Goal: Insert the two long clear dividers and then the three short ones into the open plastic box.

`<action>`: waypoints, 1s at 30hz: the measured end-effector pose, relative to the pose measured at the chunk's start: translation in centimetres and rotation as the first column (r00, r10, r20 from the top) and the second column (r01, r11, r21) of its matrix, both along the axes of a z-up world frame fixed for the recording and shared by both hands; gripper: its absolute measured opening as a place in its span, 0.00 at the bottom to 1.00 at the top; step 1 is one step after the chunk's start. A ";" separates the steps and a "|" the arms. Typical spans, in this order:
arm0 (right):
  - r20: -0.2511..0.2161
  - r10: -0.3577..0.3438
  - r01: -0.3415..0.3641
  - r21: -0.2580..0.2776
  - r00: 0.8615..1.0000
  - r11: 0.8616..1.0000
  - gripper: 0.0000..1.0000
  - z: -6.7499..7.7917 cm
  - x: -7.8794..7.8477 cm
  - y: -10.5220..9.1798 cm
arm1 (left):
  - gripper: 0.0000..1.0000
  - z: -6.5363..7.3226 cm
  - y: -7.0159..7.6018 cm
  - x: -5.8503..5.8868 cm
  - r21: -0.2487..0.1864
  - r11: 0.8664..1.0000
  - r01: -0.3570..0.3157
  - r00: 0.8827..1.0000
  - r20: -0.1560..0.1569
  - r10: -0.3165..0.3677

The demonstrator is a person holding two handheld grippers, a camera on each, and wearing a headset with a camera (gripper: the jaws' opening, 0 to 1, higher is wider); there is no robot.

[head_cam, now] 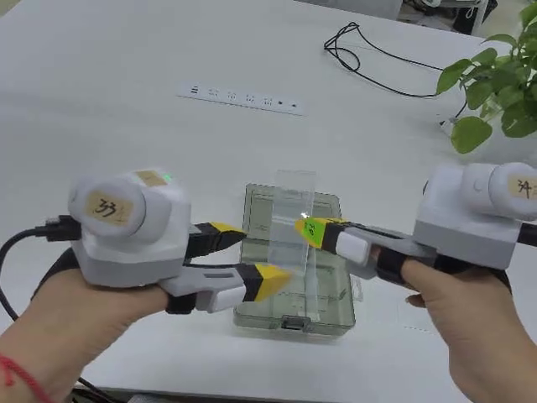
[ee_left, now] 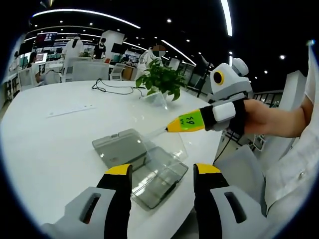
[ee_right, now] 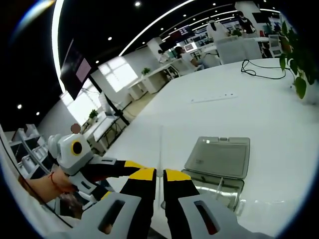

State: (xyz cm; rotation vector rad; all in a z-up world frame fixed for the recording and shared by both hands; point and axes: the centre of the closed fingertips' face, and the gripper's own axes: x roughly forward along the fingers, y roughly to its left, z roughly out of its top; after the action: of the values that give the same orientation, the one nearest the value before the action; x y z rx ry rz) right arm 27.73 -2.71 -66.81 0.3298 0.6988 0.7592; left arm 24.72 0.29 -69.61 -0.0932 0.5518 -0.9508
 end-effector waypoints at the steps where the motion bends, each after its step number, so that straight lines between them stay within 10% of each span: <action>1: -0.003 -0.002 0.002 -0.002 1.000 1.000 0.07 0.0 0.1 0.0 | 0.50 -0.1 0.1 -0.1 0.004 1.000 0.006 1.000 0.002 -0.006; 16: -0.087 -0.031 0.020 -0.127 0.996 0.992 0.07 -1.5 0.6 -0.8 | 0.82 -1.0 1.4 -1.4 0.063 0.992 0.107 0.990 0.085 -0.112; 30: -0.266 -0.119 0.055 -0.235 0.956 0.970 0.07 -4.4 1.0 -1.8 | 1.00 -2.3 2.4 -1.9 0.118 0.973 0.198 0.970 0.116 -0.211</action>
State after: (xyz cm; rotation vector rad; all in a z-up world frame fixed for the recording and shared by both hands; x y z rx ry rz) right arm 28.76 -4.46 -71.25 0.2605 1.0215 0.5459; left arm 22.81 2.66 -71.87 0.1220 0.4981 -1.1182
